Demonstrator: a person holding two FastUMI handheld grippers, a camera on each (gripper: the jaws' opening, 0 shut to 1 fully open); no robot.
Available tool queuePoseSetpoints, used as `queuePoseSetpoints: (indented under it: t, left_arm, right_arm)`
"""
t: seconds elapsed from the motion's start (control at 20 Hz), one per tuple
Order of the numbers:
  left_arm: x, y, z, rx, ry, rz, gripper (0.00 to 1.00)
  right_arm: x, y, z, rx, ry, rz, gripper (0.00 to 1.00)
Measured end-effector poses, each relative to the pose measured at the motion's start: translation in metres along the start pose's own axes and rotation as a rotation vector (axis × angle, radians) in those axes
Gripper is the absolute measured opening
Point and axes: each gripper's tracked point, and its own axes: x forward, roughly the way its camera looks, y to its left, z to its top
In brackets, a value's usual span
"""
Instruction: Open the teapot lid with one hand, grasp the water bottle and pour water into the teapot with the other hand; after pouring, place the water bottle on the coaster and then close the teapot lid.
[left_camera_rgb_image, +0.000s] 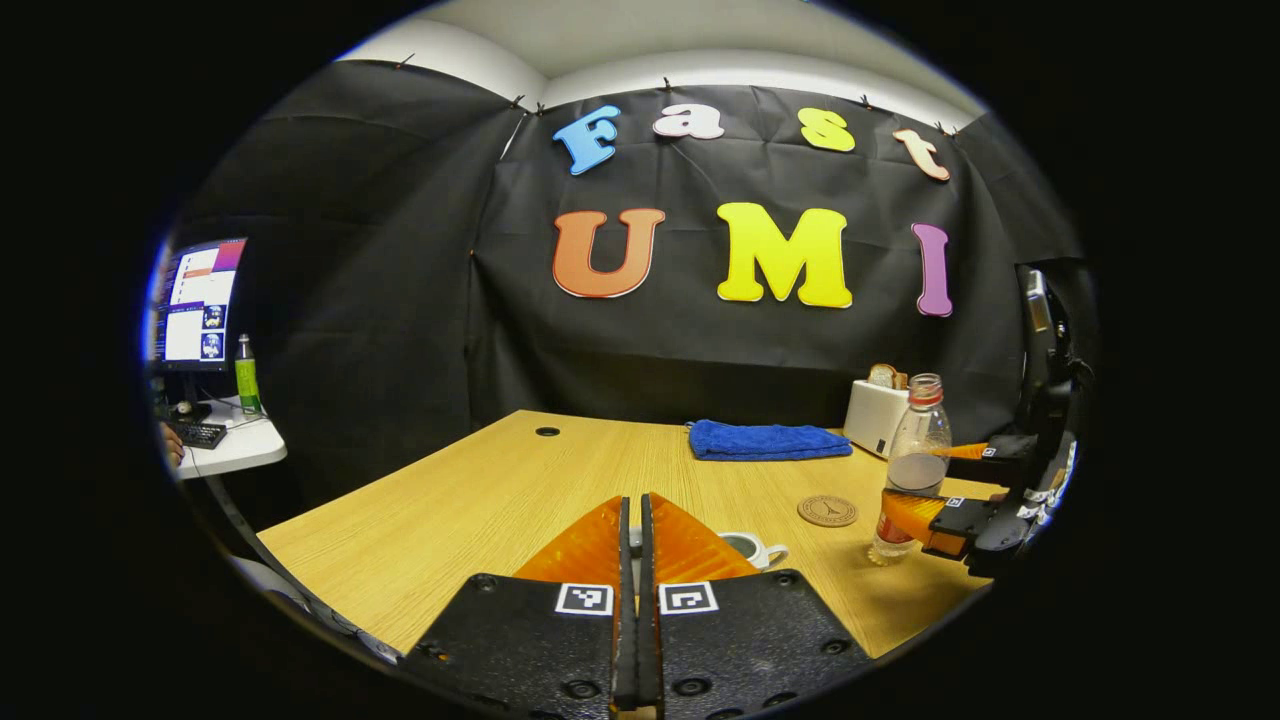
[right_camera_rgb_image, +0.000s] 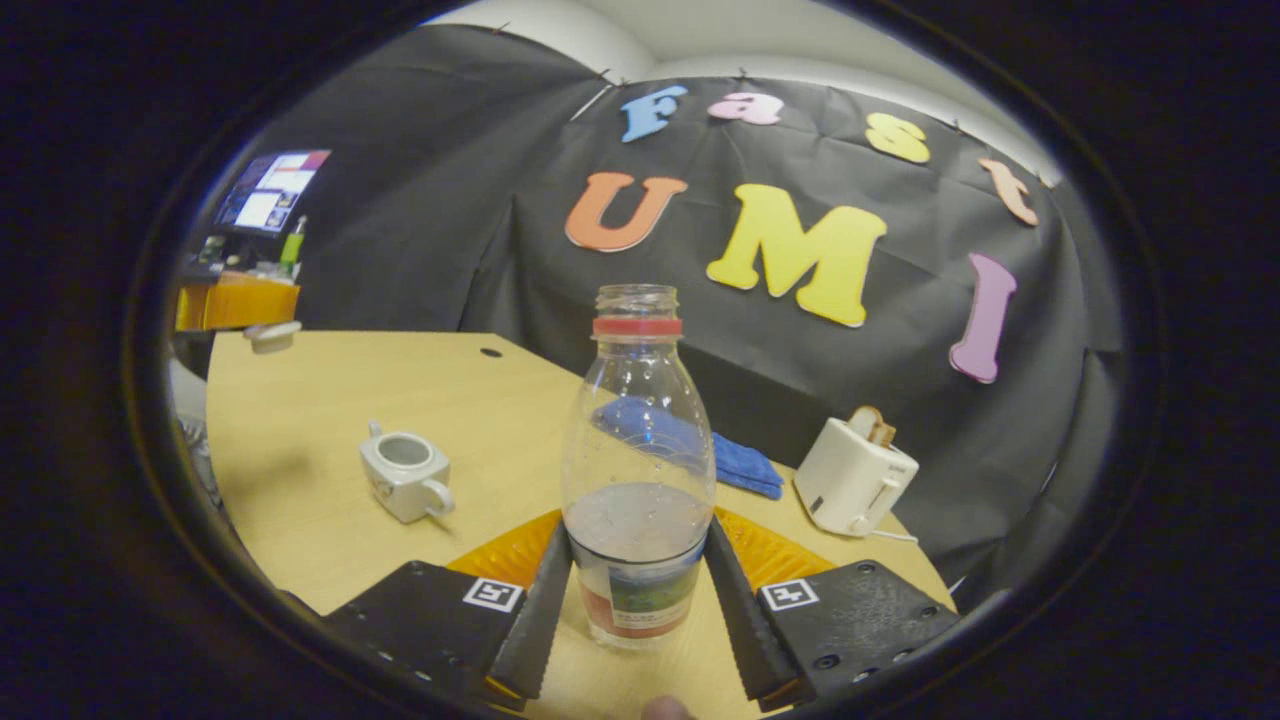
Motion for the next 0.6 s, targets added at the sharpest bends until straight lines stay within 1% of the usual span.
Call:
queuePoseSetpoints:
  t: [0.1,0.3,0.4,0.6]
  left_arm:
    - [0.001,0.000,0.005,0.003,-0.013,-0.010,0.03]
    - [0.001,0.003,0.005,0.009,-0.017,-0.016,0.03]
    - [0.002,0.006,0.000,0.009,-0.001,-0.013,0.03]
    - [0.000,0.005,0.004,0.009,-0.011,-0.027,0.03]
  right_arm:
    - [0.011,0.004,0.001,-0.132,0.037,0.015,0.71]
    - [0.025,0.003,0.005,-0.426,0.056,-0.015,0.72]
    - [0.030,0.001,0.003,-0.522,0.068,-0.030,0.71]
    - [0.036,0.004,0.003,-0.656,0.066,-0.048,0.72]
